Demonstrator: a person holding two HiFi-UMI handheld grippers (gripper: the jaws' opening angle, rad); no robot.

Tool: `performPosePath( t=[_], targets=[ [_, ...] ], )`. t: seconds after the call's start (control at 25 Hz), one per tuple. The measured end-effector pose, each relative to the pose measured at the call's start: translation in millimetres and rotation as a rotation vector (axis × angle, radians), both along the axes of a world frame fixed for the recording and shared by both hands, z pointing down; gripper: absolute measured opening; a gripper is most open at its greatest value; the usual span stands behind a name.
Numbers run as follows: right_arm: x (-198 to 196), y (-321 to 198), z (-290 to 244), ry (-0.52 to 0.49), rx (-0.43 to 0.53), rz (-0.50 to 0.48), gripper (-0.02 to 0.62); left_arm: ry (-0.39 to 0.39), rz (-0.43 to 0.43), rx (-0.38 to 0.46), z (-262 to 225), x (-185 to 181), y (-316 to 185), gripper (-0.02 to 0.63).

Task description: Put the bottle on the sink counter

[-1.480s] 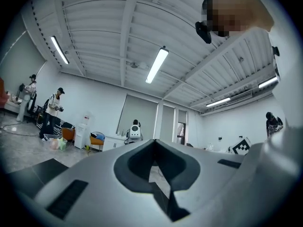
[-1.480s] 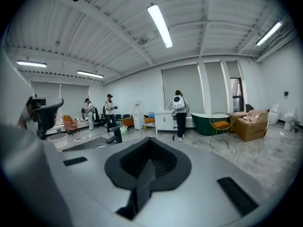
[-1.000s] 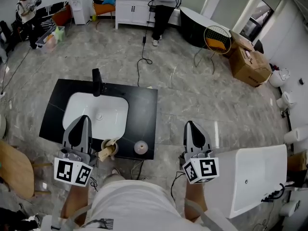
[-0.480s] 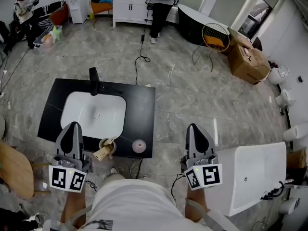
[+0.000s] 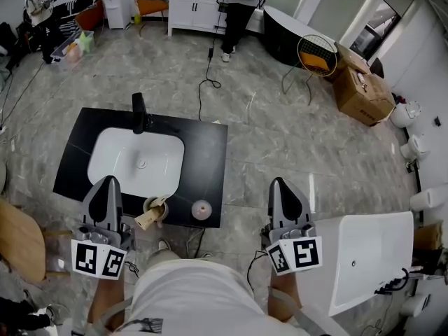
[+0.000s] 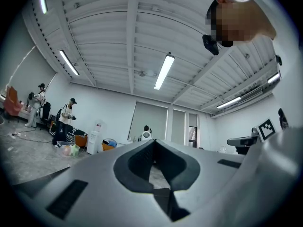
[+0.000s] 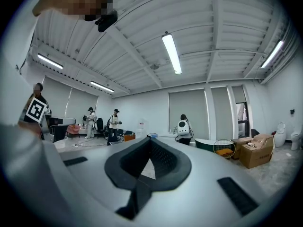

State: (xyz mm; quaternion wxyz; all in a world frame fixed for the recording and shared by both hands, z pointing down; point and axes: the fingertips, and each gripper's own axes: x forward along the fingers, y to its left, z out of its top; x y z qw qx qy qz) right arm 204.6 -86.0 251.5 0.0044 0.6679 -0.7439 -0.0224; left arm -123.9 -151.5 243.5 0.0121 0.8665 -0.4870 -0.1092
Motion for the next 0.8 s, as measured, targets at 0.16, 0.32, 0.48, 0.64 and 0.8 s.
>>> performPosePath(
  t=[0.16, 0.32, 0.48, 0.64, 0.8],
  targets=[
    [-0.6, -0.2, -0.2, -0.004, -0.001, -0.003, 0.009, 0.009, -0.004, 0.001, -0.9, 0.8, 2.0, 0.014],
    [-5.9, -2.0, 3.1, 0.007, -0.003, -0.007, 0.009, 0.017, 0.001, 0.006, 0.6, 1.3, 2.5, 0.014],
    [-10.8, -3.6, 2.1, 0.006, 0.004, -0.017, 0.009, 0.015, 0.000, 0.006, -0.7, 0.6, 3.3, 0.014],
    [-11.9, -6.4, 5.0, 0.011, 0.003, -0.020, 0.009, 0.011, 0.005, 0.006, 2.1, 2.7, 2.0, 0.014],
    [-12.4, -6.8, 7.8, 0.006, -0.002, -0.016, 0.009, 0.008, 0.008, -0.002, 4.4, 3.6, 1.0, 0.014]
  ],
)
